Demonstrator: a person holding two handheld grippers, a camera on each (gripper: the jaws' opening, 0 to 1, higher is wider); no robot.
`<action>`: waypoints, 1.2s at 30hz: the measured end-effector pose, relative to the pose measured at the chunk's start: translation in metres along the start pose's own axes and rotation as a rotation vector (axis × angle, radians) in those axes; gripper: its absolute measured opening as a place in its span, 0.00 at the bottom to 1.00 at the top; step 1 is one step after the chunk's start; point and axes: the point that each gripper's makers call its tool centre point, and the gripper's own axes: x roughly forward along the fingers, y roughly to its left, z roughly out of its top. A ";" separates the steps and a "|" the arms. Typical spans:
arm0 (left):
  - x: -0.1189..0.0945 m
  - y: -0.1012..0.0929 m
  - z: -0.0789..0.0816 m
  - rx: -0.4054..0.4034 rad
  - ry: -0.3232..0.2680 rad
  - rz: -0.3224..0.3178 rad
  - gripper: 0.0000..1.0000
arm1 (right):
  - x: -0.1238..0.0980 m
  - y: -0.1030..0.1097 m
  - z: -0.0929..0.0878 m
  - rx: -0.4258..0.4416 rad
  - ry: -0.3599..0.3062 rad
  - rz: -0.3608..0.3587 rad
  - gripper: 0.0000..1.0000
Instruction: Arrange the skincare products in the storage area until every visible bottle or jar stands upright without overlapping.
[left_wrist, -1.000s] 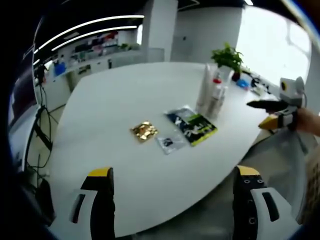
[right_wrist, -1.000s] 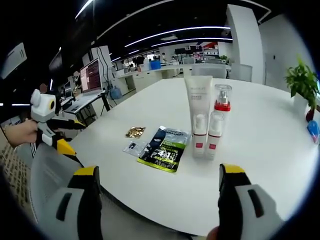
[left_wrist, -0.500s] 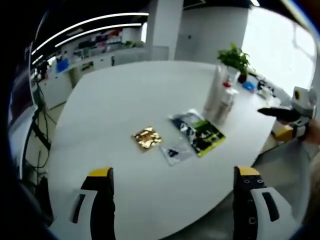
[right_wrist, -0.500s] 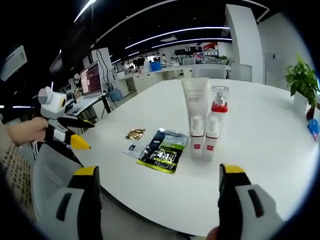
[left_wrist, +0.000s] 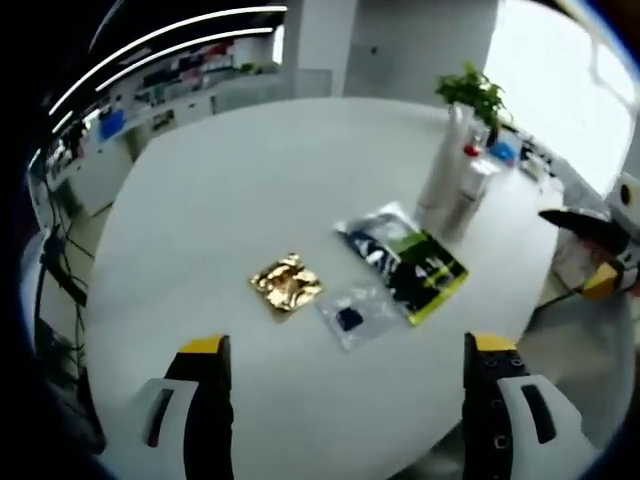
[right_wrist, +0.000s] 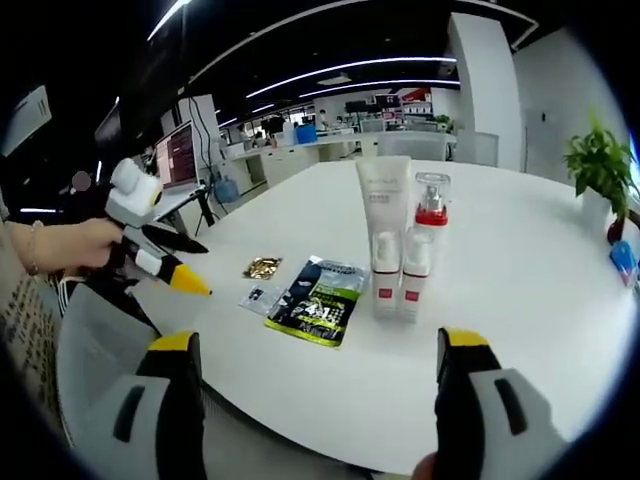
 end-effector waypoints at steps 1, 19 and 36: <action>0.002 0.001 0.000 -0.003 0.006 0.002 0.93 | 0.000 0.000 0.000 0.003 0.000 0.000 0.98; 0.054 0.030 0.010 -0.113 0.081 0.110 0.85 | 0.001 -0.006 -0.002 0.024 0.008 -0.033 0.95; 0.084 0.057 0.008 -0.256 0.121 0.230 0.77 | 0.001 -0.011 -0.006 0.059 0.027 -0.055 0.93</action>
